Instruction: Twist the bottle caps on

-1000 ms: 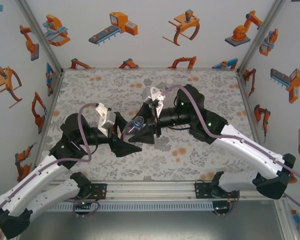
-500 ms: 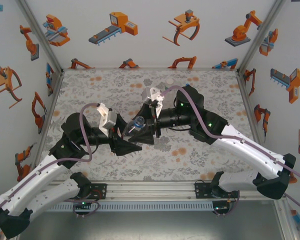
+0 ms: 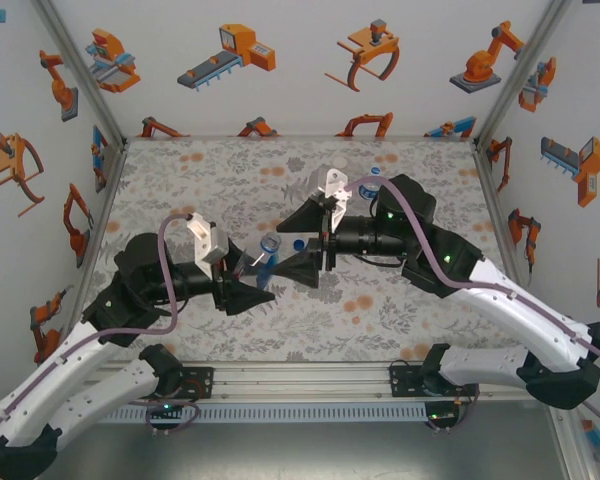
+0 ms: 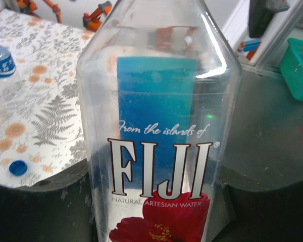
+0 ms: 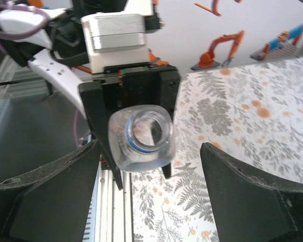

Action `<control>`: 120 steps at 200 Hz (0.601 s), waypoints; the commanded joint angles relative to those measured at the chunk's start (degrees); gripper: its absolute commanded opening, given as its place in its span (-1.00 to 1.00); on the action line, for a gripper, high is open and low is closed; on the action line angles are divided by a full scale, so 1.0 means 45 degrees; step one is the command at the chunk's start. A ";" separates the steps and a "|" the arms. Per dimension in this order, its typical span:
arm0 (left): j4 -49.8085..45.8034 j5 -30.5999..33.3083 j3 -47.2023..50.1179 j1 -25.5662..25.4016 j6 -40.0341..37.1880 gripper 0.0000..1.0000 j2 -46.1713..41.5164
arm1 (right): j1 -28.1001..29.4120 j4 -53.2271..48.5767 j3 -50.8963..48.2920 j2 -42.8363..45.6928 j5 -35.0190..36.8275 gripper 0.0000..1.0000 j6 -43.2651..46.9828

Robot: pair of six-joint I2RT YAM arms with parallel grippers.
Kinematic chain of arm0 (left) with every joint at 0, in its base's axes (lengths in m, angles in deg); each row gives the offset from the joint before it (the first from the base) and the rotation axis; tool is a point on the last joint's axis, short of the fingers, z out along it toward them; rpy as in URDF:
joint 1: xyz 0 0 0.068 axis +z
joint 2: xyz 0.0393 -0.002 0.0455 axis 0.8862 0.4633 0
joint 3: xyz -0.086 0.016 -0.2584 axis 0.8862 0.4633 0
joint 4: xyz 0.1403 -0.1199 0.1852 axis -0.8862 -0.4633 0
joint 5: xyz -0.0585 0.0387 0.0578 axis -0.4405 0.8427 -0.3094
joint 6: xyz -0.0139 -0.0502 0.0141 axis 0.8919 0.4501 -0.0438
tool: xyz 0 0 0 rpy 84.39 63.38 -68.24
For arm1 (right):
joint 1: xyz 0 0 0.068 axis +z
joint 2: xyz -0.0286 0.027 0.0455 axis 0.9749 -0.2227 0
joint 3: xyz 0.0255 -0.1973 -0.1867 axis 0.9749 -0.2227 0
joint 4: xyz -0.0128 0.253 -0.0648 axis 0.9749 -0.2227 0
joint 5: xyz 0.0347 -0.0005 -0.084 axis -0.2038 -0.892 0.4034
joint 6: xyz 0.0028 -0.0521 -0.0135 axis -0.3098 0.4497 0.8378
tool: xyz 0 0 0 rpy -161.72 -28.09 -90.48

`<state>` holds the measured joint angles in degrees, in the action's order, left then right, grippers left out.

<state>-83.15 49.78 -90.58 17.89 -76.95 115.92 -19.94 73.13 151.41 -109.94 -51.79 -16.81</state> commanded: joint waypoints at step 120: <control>-0.4527 0.5030 0.0178 0.0215 -0.0033 -1.00 -0.3239 | -0.2596 -0.2417 -0.1286 -0.3861 0.7146 0.06 -0.4484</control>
<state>-101.14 69.01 -90.79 18.57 -77.72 103.92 -31.53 67.92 142.36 -120.74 -25.52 -33.53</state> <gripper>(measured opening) 0.529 0.548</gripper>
